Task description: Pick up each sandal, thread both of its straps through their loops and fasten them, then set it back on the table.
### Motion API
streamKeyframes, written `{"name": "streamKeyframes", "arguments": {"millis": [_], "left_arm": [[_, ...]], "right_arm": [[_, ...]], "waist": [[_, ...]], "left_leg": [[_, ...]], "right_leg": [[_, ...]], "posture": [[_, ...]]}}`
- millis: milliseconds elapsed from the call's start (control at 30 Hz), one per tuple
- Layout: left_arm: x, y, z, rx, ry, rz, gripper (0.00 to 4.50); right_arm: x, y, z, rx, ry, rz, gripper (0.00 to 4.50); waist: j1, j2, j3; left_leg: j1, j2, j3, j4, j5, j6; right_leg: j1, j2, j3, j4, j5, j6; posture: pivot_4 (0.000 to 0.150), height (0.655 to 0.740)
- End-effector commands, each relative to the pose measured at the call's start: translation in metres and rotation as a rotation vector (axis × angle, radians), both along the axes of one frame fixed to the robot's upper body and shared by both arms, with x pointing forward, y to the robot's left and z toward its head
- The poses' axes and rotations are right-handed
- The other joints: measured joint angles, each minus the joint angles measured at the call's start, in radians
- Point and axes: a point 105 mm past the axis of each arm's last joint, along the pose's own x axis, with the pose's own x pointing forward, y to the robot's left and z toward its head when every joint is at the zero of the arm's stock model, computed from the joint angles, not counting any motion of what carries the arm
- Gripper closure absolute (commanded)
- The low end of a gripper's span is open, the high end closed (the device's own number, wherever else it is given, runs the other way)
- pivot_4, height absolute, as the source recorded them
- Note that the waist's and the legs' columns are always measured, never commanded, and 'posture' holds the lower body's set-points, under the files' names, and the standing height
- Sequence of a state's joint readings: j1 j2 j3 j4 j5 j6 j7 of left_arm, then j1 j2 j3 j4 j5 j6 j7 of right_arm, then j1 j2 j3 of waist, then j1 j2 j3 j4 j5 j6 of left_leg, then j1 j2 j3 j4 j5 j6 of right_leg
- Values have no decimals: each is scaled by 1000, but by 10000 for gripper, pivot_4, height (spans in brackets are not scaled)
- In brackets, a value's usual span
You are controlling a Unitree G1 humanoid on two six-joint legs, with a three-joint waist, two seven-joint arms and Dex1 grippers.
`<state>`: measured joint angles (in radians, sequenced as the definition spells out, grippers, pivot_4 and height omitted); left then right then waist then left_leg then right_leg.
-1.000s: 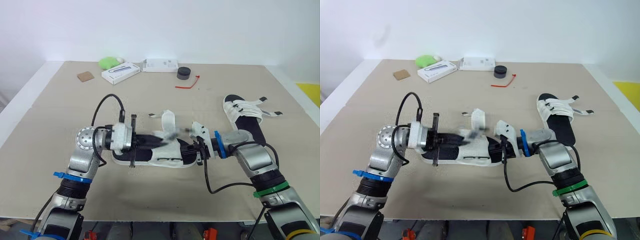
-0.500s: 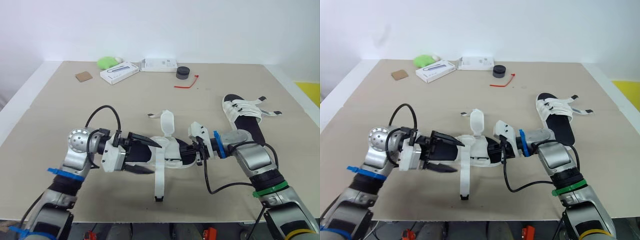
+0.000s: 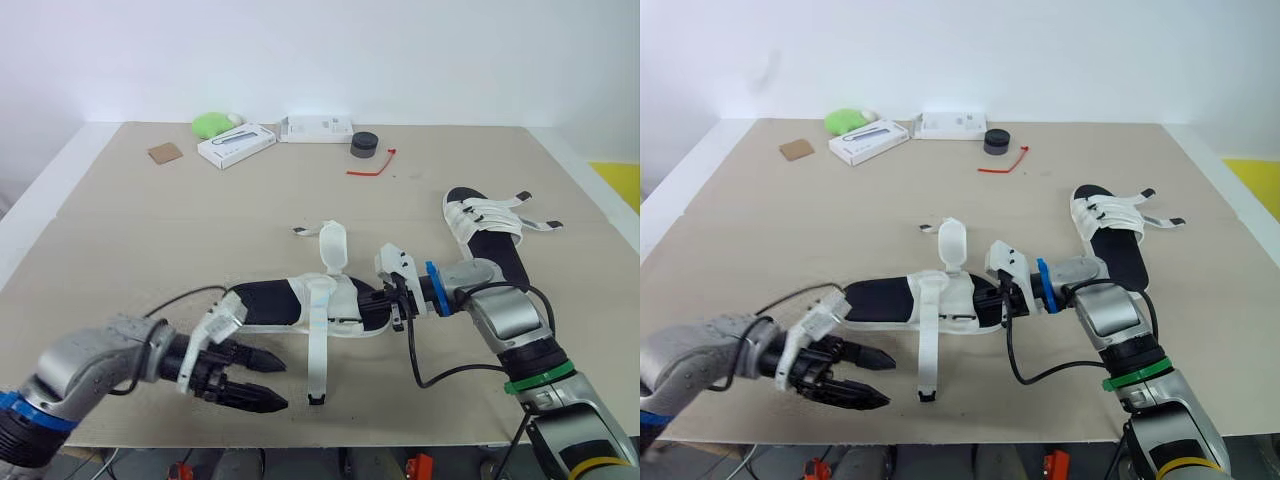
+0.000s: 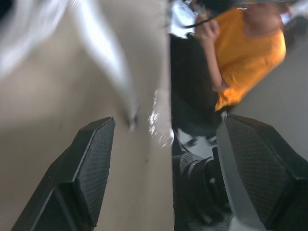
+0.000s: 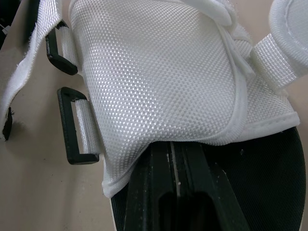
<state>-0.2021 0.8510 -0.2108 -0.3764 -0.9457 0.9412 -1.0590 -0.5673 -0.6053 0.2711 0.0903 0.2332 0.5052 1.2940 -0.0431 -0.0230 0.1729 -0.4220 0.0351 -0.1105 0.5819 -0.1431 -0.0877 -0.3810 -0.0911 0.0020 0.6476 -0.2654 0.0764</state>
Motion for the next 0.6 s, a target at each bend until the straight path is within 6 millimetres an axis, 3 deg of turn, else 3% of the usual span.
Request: {"name": "streamKeyframes", "arguments": {"millis": [33,167,400,500,600], "left_arm": [[9,-8,-7,37,57,73,7648],[24,-16,-11,53,51,119,7648],[29,-31,-5,17,91,100,7648],[27,-34,-3,16,125,75,15930],[26,-37,0,4,150,54,30734]], "right_arm": [[-10,-7,-33,-79,123,-26,45000],[-9,-7,-31,-77,120,-30,45000],[-9,-8,-31,-75,117,-43,45000],[-9,-8,-31,-74,116,-47,45000],[-8,-7,-31,-71,114,-51,45000]], "waist": [[0,-1,0],[0,-1,-1],[0,-1,-1],[0,-1,-1],[0,-1,-1]], "left_leg": [[0,0,0,0,0,0],[0,0,0,1,0,0],[0,0,0,1,0,0],[0,-1,0,1,0,0],[0,-1,0,1,0,0]], "right_leg": [[0,0,0,0,0,0],[1,0,0,0,0,0],[1,0,0,0,0,0],[1,0,0,0,0,0],[1,0,0,0,0,0]], "posture": [[1500,7400],[1500,7400],[1500,7400],[1500,7400],[1500,7400]]}}
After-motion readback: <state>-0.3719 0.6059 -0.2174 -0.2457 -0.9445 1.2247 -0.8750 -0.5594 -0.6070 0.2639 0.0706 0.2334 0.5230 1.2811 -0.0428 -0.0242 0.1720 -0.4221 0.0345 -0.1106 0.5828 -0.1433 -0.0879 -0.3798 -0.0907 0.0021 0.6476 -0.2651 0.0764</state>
